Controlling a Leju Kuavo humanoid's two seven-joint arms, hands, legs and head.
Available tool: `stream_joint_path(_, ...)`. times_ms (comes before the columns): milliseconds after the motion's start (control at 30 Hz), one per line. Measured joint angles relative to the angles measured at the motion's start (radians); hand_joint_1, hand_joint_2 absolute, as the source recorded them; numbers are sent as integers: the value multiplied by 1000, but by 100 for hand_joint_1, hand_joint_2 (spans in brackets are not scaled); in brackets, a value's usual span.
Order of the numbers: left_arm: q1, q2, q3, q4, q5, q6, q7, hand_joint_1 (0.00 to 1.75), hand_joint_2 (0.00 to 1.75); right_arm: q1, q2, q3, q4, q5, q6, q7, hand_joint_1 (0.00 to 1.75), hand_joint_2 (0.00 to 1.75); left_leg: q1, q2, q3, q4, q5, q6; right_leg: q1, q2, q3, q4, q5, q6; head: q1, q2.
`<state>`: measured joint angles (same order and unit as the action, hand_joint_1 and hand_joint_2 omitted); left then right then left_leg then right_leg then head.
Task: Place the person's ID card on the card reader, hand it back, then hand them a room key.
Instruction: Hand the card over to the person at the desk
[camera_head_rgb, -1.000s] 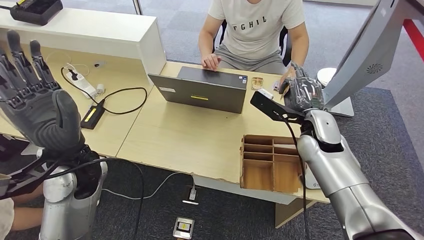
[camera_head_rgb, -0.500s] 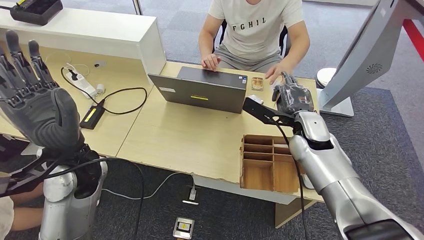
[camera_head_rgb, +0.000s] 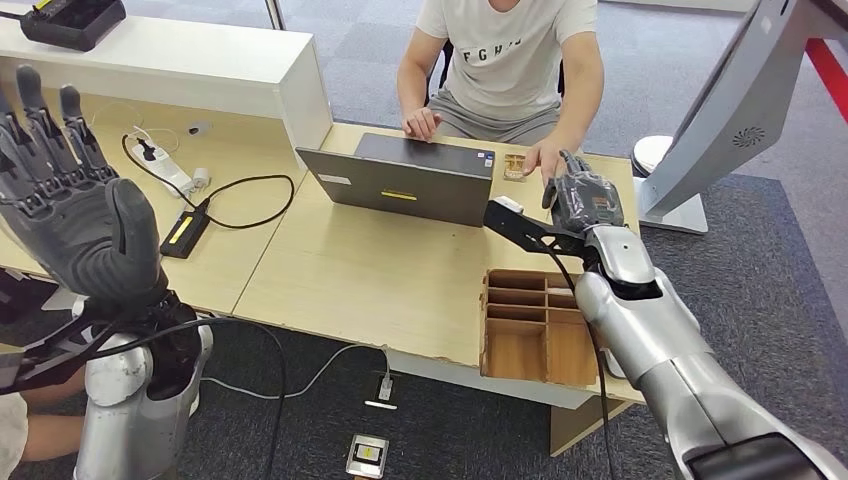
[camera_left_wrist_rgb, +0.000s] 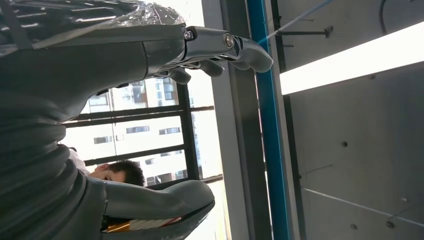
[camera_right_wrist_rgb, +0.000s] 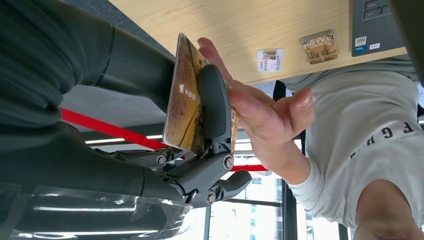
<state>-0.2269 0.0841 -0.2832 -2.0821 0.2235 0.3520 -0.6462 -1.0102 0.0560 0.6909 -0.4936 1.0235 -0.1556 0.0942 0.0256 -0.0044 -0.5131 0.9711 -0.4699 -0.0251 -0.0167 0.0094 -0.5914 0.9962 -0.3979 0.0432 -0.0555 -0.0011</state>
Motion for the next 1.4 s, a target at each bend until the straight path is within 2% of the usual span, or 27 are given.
stream_joint_path(200, 7, 6, -1, 0, 0, 4, 0, 0, 175, -3, -1, 7, 16, -2, 0, 0, 175, 175, 0, 0, 0, 0, 0, 0, 0, 0, 0, 0, 0, 0, 0, 0)
stream_joint_path(233, 7, 7, -1, 0, 0, 4, 0, 0, 175, -3, -2, 8, 19, -2, 0, 1, 170, 175, 0, 0, 0, 0, 0, 0, 0, 0, 0, 0, 0, 0, 0, 0)
stream_joint_path(367, 8, 9, -3, 0, 1, 9, 1, 0, 175, -3, -5, 9, 28, -3, 0, 10, 0, 175, 0, 0, 0, 0, 0, 0, 0, 0, 0, 0, 0, 0, 0, 0)
stream_joint_path(667, 14, 15, -8, 0, 0, 32, 3, 0, 175, 0, -25, 13, 30, -25, -33, 20, 0, 175, 0, 0, 1, 0, 0, 0, 0, 0, 0, 0, 0, 0, 0, 0)
stream_joint_path(800, 30, 19, -8, -5, -8, 39, 7, 0, 175, 7, -55, 9, -12, -39, -80, 11, 0, 175, 0, 0, 1, 1, 0, 0, 0, 0, 0, 0, 0, 0, 0, 0)
stream_joint_path(933, 47, 23, -9, -10, -17, 44, 14, 0, 175, 53, -103, -10, -130, -50, -112, 10, 0, 175, 0, 0, 1, 1, 0, 0, 0, 0, 0, 0, 0, 0, 0, 0)
stream_joint_path(1067, 64, 27, -8, -16, -25, 51, 20, 0, 175, 172, -159, -44, -338, -41, -152, 22, 0, 175, 0, 0, 1, 0, 0, 0, 0, 0, 0, 0, 0, 0, 0, 0)
stream_joint_path(1200, 80, 33, -9, -23, -46, 56, 30, 0, 175, 344, -209, -98, -613, -3, -231, 42, 0, 175, 0, 0, 1, 0, -1, 0, 0, 0, 0, -1, -1, 0, 0, 0)
stream_joint_path(1400, 106, 41, -16, -49, -105, 102, 61, 0, 175, 605, -236, -166, -974, 34, -395, 41, 0, 175, 0, 0, 1, 0, -2, 0, 0, 0, 0, -1, -1, 0, 0, 0)
